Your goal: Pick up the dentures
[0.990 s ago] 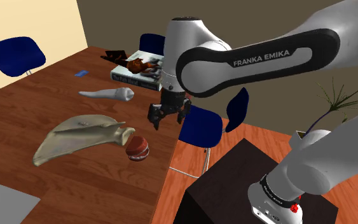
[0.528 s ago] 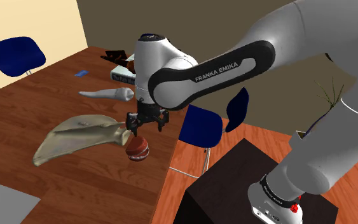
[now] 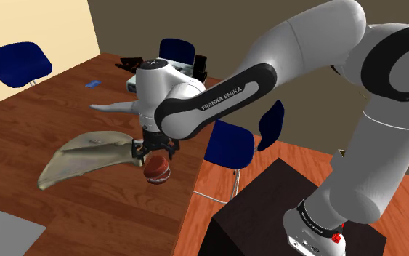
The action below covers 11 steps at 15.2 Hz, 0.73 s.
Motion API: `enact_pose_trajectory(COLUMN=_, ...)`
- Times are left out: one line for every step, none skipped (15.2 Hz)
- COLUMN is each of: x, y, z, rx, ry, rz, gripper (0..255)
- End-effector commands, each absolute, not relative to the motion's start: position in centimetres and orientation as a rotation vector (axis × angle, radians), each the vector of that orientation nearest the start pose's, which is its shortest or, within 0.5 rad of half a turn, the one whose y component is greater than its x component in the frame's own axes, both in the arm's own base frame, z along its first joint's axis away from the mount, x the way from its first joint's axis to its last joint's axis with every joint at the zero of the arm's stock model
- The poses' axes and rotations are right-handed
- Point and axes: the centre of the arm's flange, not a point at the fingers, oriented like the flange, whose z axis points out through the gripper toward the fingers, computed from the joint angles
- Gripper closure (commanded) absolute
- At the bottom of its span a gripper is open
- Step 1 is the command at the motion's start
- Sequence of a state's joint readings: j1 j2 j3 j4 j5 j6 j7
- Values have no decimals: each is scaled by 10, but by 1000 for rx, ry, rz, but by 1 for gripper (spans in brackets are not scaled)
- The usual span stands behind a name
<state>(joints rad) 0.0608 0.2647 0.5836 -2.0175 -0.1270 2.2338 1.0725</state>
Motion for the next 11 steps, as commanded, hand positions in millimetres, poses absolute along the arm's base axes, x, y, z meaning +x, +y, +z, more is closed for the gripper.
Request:
enact_pose_trajectory(x=480, y=342, z=332, rx=-3060, ry=566, rz=52, gripper=0)
enact_pose_trajectory(x=480, y=342, z=326, rx=-3060, ry=566, rz=52, gripper=0)
enact_pose_trajectory(x=480, y=342, z=318, rx=-3060, ry=566, rz=52, gripper=0)
enact_pose_trajectory(x=480, y=342, z=318, rx=-3060, ry=566, rz=52, gripper=0)
enact_pose_trajectory(x=480, y=342, z=318, rx=-3060, ry=566, rz=52, gripper=0)
enact_pose_trajectory(x=480, y=343, z=318, rx=-3060, ry=566, rz=52, gripper=255)
enact_pose_trajectory(x=481, y=343, z=317, rx=-3060, ry=566, rz=52, gripper=255)
enact_pose_trajectory(x=481, y=343, z=317, rx=-3060, ry=566, rz=52, gripper=255)
enact_pose_trajectory(x=481, y=343, z=317, rx=-3060, ry=566, rz=52, gripper=255)
enact_pose_trajectory(x=481, y=343, z=317, rx=-3060, ry=566, rz=52, gripper=255)
enact_pose_trajectory(x=481, y=343, z=317, rx=-3060, ry=566, rz=52, gripper=255)
